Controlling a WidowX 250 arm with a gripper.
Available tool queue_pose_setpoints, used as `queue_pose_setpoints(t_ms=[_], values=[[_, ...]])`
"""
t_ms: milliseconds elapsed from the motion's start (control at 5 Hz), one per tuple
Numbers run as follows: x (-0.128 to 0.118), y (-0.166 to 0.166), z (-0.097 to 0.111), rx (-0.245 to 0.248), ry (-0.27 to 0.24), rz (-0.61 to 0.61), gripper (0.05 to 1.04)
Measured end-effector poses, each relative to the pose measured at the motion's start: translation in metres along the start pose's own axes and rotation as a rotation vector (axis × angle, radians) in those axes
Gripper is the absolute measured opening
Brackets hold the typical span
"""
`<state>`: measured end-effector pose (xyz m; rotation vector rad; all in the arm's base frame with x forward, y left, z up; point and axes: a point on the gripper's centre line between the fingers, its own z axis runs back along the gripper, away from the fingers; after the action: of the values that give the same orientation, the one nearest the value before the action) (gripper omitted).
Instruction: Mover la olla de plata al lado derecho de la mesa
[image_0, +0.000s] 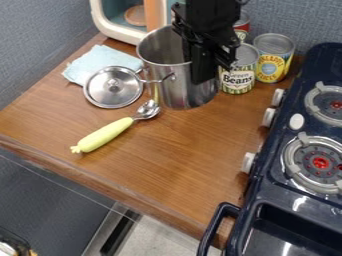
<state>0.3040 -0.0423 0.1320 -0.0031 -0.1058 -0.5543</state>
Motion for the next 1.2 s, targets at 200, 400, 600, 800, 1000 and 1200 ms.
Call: queue_pose_setpoints(t_ms=[200, 400, 600, 800, 1000, 1200], values=[[0.001, 0.001, -0.012, -0.006, 0.035, -0.033, 0.062], [-0.003, 0.013, -0.024, 0.005, 0.053, -0.038, 0.062], [-0.007, 0.023, -0.035, -0.008, 0.054, -0.038, 0.062], [-0.014, 0.015, -0.053, -0.011, 0.047, -0.079, 0.062], [-0.013, 0.007, -0.058, 0.001, 0.047, -0.101, 0.060], [-0.016, 0.001, -0.058, -0.002, 0.037, -0.115, 0.059]])
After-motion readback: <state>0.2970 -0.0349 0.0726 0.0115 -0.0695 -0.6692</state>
